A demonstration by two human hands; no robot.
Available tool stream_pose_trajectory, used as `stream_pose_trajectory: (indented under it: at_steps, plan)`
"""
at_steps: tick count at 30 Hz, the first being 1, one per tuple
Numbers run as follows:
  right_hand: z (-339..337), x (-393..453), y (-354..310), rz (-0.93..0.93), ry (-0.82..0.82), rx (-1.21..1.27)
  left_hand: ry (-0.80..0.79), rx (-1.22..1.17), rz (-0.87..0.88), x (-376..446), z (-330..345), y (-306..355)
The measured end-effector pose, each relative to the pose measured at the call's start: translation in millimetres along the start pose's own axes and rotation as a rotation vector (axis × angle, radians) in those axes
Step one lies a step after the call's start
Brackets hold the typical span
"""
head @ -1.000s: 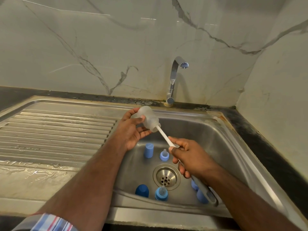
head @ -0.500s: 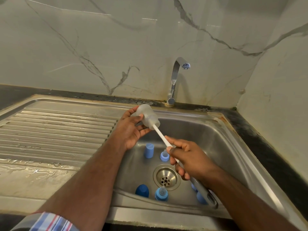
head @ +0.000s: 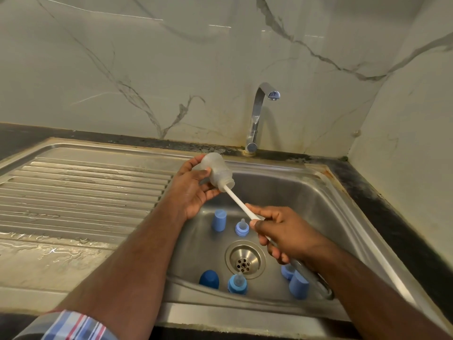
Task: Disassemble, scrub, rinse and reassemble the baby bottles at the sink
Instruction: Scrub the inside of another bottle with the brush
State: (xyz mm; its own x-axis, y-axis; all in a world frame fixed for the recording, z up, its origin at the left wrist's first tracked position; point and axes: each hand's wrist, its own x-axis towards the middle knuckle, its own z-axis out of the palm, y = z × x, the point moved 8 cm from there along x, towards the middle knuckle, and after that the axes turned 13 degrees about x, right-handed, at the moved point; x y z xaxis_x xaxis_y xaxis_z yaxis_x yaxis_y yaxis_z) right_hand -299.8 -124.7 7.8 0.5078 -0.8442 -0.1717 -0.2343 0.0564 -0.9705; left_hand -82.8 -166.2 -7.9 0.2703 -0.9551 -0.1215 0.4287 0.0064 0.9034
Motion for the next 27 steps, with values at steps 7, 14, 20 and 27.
stream_pose_trajectory:
  at_steps: [7,14,20,27]
  plan:
    - [4.3,2.8,-1.5,-0.018,0.018,0.236,0.003,-0.022,0.007,-0.7,1.8,1.3]
    - [0.1,-0.5,-0.2,0.006,0.0,0.025,0.016,-0.005,0.004,0.2,-0.9,0.3]
    - [3.7,2.1,-3.0,-0.037,0.044,0.184,0.011,-0.015,0.008,-1.4,3.1,0.9]
    - [-4.8,2.0,-1.3,-0.037,0.062,-0.136,0.039,0.009,0.001,-1.3,0.4,1.5]
